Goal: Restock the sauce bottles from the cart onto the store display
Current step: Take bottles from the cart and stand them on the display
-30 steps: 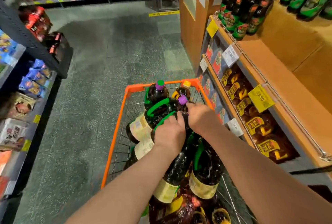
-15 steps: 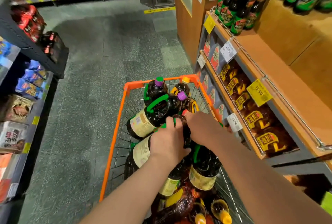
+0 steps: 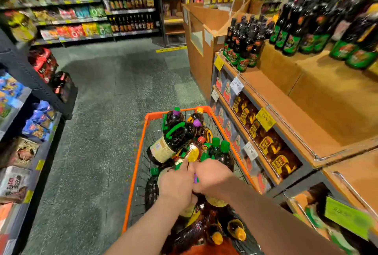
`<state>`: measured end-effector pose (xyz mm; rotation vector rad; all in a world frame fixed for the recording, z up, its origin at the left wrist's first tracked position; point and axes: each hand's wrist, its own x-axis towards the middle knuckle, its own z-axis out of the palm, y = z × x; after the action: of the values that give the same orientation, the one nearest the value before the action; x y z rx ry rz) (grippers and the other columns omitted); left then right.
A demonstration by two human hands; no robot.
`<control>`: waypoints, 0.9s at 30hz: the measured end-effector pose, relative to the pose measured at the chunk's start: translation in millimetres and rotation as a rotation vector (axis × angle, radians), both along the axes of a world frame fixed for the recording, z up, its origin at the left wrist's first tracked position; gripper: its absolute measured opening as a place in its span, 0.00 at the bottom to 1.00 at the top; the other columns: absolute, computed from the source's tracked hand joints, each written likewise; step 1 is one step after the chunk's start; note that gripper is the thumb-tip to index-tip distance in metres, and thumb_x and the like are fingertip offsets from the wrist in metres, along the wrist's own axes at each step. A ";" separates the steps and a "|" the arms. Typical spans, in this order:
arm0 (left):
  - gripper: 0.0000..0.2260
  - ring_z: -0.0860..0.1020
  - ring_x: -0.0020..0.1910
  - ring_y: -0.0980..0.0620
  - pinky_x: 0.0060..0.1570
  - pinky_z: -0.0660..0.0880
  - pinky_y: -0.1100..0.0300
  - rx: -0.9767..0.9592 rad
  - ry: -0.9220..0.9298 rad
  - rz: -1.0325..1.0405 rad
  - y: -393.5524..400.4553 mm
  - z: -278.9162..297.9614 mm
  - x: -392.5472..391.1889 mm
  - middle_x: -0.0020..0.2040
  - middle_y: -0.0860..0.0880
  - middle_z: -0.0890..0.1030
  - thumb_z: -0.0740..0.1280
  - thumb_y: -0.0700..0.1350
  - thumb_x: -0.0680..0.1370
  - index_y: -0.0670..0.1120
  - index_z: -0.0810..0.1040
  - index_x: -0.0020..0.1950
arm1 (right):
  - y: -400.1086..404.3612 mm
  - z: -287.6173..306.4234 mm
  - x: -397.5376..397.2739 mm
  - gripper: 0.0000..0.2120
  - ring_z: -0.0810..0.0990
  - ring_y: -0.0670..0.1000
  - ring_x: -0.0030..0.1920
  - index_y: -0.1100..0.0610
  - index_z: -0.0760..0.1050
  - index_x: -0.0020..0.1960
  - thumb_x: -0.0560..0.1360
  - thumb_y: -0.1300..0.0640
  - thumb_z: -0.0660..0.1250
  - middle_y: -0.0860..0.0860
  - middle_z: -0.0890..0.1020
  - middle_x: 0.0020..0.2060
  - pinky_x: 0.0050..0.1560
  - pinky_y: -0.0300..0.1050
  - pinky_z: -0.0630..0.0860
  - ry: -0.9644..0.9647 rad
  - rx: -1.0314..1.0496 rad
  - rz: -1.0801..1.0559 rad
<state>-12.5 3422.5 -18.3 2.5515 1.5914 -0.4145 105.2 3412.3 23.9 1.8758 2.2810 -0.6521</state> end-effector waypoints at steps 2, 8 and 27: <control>0.31 0.79 0.55 0.45 0.46 0.74 0.54 0.009 -0.046 -0.007 -11.8 15.3 -10.9 0.75 0.53 0.62 0.69 0.49 0.74 0.50 0.60 0.73 | -19.6 8.4 -7.8 0.13 0.80 0.55 0.43 0.55 0.75 0.56 0.72 0.55 0.62 0.52 0.80 0.40 0.43 0.50 0.79 0.043 0.088 -0.041; 0.30 0.78 0.56 0.47 0.49 0.75 0.52 -0.107 -0.207 -0.092 -65.6 69.6 -16.8 0.60 0.53 0.74 0.74 0.51 0.67 0.54 0.68 0.67 | -97.3 50.0 -10.4 0.10 0.79 0.55 0.41 0.56 0.76 0.42 0.71 0.50 0.63 0.53 0.79 0.37 0.40 0.49 0.77 0.110 0.236 -0.240; 0.48 0.75 0.60 0.48 0.55 0.75 0.52 -0.157 -0.530 -0.617 -233.5 183.9 193.9 0.59 0.51 0.76 0.74 0.70 0.52 0.51 0.67 0.68 | -330.9 181.5 148.6 0.21 0.72 0.57 0.34 0.57 0.66 0.29 0.72 0.43 0.65 0.53 0.70 0.28 0.29 0.45 0.64 0.024 0.598 -1.116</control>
<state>181.4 3189.0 165.6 2.6639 0.5666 0.0988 253.7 3081.4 205.4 3.4015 1.2955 -0.0034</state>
